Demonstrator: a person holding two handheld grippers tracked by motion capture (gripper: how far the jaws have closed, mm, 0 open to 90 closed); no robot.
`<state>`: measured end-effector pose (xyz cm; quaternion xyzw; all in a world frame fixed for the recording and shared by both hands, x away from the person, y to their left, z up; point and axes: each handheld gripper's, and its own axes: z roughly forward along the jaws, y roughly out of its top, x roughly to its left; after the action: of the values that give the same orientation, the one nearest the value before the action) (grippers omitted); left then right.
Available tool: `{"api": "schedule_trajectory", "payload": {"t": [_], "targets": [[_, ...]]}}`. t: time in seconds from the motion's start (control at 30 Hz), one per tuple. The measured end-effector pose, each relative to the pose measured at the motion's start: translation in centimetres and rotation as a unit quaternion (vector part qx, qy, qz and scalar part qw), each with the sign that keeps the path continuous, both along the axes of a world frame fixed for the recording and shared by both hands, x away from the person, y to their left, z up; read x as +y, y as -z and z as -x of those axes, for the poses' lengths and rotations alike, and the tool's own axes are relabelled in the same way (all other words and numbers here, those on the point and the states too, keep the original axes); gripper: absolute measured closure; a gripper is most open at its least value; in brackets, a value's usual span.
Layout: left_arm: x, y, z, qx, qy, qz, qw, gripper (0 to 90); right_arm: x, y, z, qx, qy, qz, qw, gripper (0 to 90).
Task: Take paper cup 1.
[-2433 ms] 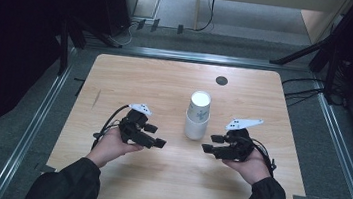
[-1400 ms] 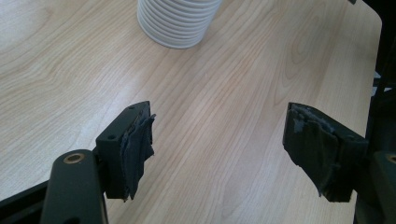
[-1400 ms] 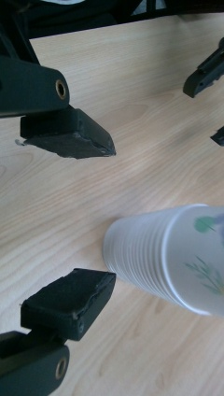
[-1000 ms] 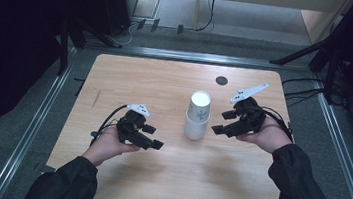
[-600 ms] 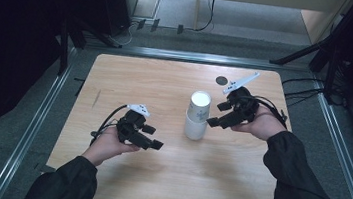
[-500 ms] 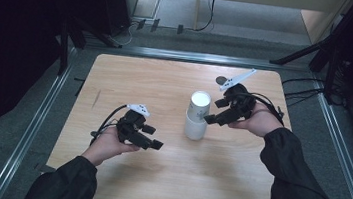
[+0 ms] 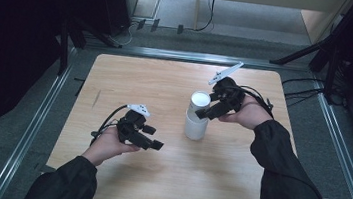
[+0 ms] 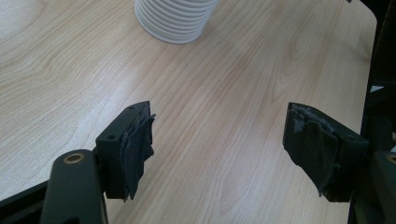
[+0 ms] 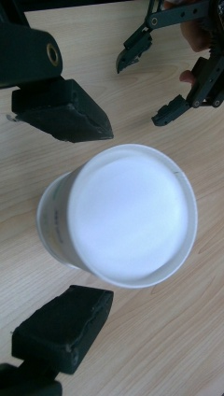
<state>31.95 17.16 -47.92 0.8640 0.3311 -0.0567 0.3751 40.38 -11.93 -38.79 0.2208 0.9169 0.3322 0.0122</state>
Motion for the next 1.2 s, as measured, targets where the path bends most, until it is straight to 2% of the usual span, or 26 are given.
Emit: {"api": "schedule_trajectory", "payload": {"t": [0.07, 0.27, 0.37, 0.63, 0.9, 1.2], "targets": [[0.0, 0.0, 0.0, 0.001, -0.002, 0.002, 1.0, 24.3, 0.6, -0.1, -0.1, -0.008, -0.007, 0.006, 0.9999, 19.4], [0.1, 0.0, 0.0, 0.001, -0.003, 0.004, 1.0, 24.2, 1.3, -0.3, -0.3, -0.011, -0.008, 0.006, 0.9999, 21.8], [0.1, 0.0, 0.0, 0.001, -0.002, 0.003, 1.0, 24.3, 1.6, -0.3, -0.4, -0.01, -0.008, 0.016, 0.9998, 25.0], [0.2, 0.0, 0.0, 0.001, -0.005, 0.006, 1.0, 24.2, 1.6, -0.5, -0.5, -0.012, -0.011, 0.023, 0.9996, 31.4], [0.3, -0.1, -0.1, 0.0, -0.006, 0.007, 1.0, 24.2, 1.6, -0.9, -0.5, -0.013, -0.01, 0.027, 0.9995, 32.0], [0.3, -0.2, 0.0, 0.0, -0.007, 0.013, 0.9999, 24.1, 1.4, -2.2, -0.5, -0.012, -0.003, 0.021, 0.9997, 32.5]]}}
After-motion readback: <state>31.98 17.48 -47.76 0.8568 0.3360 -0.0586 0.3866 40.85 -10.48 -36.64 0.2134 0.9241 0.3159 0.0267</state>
